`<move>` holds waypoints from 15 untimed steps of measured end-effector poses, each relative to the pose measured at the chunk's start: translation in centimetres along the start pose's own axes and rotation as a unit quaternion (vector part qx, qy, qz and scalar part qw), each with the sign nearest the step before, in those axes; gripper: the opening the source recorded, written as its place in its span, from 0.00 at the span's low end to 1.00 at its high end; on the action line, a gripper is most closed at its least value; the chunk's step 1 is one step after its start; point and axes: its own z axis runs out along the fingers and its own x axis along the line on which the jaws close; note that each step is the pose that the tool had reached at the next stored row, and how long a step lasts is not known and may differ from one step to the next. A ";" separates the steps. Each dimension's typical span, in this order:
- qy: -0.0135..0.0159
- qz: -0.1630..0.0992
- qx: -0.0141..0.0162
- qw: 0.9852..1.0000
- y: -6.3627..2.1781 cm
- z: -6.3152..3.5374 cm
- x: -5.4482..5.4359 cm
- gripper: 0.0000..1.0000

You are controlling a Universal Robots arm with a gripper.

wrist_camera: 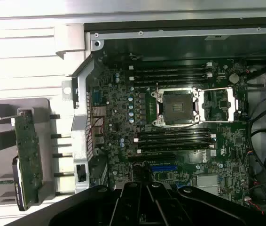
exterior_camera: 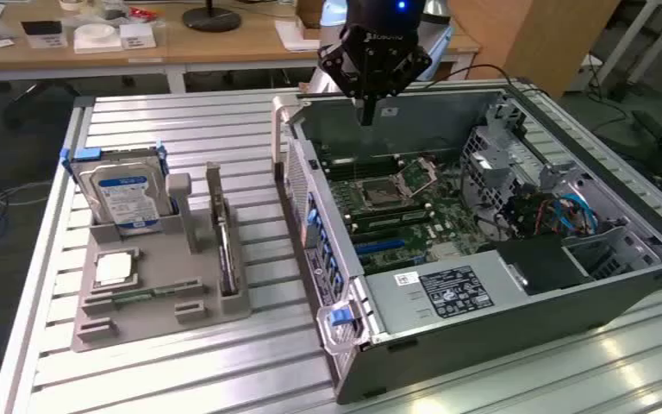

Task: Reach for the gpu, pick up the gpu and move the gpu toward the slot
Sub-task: 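Reach for the gpu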

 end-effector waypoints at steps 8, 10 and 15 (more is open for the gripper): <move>0.000 0.000 0.000 1.000 -0.03 -0.01 0.4 0.11; 0.000 0.000 0.000 1.000 -0.04 -0.01 0.5 0.11; 0.000 0.000 0.000 1.000 -0.09 -0.03 1.2 0.11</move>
